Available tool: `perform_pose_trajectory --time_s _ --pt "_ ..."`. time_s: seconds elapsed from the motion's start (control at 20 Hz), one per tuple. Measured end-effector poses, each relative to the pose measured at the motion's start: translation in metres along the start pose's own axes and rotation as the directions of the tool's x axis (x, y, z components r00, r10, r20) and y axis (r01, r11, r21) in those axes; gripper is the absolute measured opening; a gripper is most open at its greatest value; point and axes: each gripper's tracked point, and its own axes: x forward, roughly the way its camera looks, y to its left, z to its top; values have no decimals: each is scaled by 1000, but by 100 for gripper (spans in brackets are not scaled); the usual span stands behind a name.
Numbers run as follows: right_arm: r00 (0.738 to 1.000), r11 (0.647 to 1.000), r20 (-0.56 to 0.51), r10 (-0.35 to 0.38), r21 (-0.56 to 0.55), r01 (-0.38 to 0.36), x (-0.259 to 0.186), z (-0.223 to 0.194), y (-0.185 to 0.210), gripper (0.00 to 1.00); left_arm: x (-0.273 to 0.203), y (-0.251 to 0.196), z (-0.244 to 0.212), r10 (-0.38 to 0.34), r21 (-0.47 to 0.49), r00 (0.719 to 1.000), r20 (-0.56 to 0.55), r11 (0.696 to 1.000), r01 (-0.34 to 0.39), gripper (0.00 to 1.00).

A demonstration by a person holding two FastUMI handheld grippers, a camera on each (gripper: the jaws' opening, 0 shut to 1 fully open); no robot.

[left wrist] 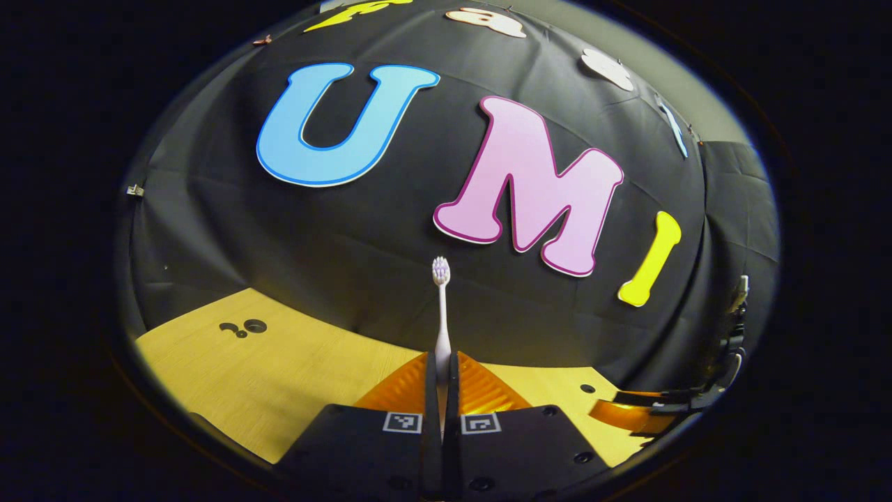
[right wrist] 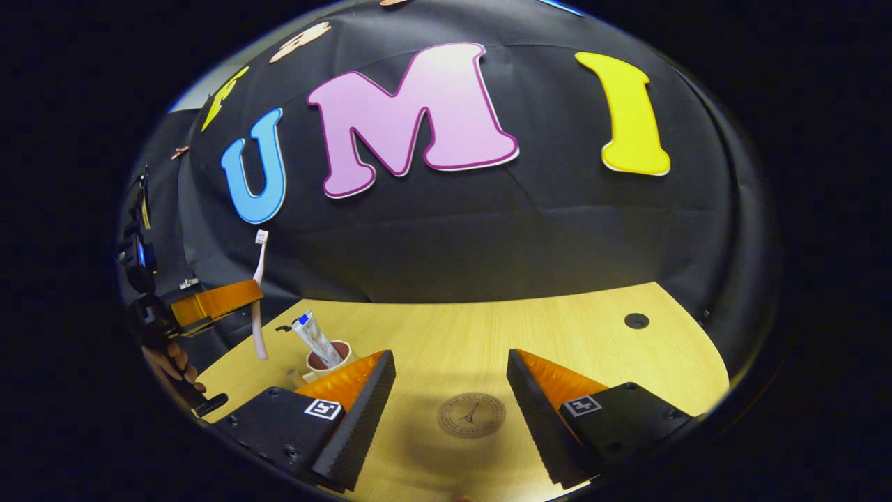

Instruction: Put the toothbrush and toothpaste on the desktop into the cup, then pick up the cup and place it on the coaster on the desktop.

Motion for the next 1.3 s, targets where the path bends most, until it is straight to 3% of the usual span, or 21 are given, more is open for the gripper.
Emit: perform_pose_trajectory --time_s 0.35,0.85,0.95,1.0,1.15,1.3 --pt "998 998 -24 -62 28 63 -10 -13 -35 98 42 23 -18 26 -14 997 72 1000 -25 6" --pt "992 994 -58 -108 -4 108 -31 -41 -56 98 57 18 -72 4 123 998 58 992 -11 10" --pt "991 992 -62 -123 0 123 -32 -42 -61 98 51 18 -79 4 140 999 43 990 -10 17" --pt "989 991 -61 -136 5 136 -33 -41 -65 98 45 20 -83 10 144 999 35 989 -15 29" --pt "987 987 -30 -159 12 159 -36 -33 -69 98 26 27 -83 39 149 999 5 988 -40 96" --pt "985 985 -37 -167 29 169 -36 -31 -72 98 8 36 -75 71 160 997 -28 985 -66 97"
